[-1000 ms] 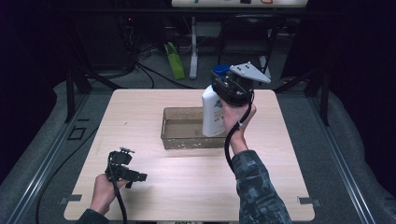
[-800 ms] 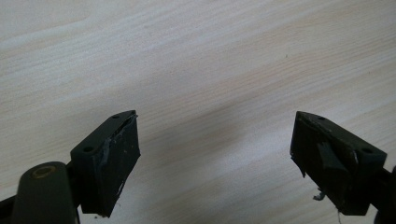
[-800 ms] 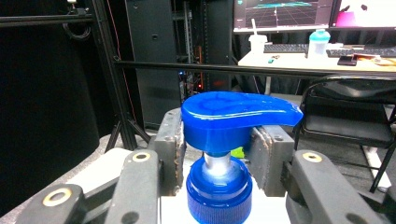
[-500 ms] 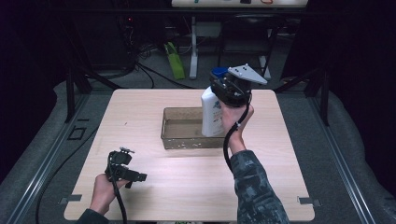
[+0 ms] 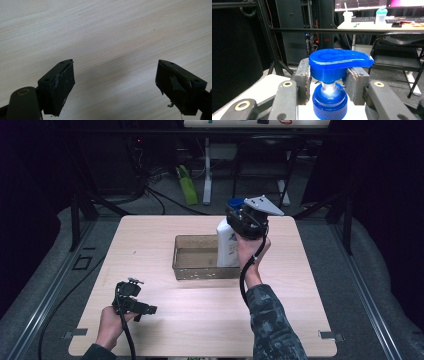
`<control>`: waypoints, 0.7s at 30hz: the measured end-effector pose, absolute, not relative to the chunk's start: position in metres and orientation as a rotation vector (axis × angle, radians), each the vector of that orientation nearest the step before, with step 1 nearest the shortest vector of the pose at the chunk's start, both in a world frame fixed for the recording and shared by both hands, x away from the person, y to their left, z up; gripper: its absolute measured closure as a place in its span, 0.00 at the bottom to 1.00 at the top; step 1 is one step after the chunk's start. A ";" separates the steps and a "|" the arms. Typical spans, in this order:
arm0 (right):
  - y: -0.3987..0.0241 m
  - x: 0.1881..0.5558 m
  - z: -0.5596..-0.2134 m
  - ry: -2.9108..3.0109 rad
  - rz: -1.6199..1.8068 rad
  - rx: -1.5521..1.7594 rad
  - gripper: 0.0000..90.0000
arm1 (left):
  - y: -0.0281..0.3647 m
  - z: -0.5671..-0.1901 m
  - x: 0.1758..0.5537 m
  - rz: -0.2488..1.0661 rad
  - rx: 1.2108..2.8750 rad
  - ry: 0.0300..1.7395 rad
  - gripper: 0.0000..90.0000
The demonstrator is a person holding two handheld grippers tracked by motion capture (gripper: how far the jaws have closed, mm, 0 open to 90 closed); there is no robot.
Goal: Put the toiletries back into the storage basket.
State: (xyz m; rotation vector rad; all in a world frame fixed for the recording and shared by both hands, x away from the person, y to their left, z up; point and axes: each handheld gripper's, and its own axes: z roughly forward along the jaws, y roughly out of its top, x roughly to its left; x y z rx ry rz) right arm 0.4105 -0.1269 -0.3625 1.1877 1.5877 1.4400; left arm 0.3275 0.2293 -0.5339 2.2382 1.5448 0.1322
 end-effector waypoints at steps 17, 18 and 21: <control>-0.121 0.404 -0.393 1.593 1.413 1.246 0.65 | 0.229 -0.534 0.327 0.133 2.256 1.532 0.17; -0.120 0.403 -0.394 1.592 1.409 1.249 0.65 | 0.229 -0.534 0.327 0.132 2.255 1.533 0.17; -0.117 0.401 -0.397 1.597 1.397 1.248 0.65 | 0.229 -0.534 0.328 0.131 2.257 1.531 0.17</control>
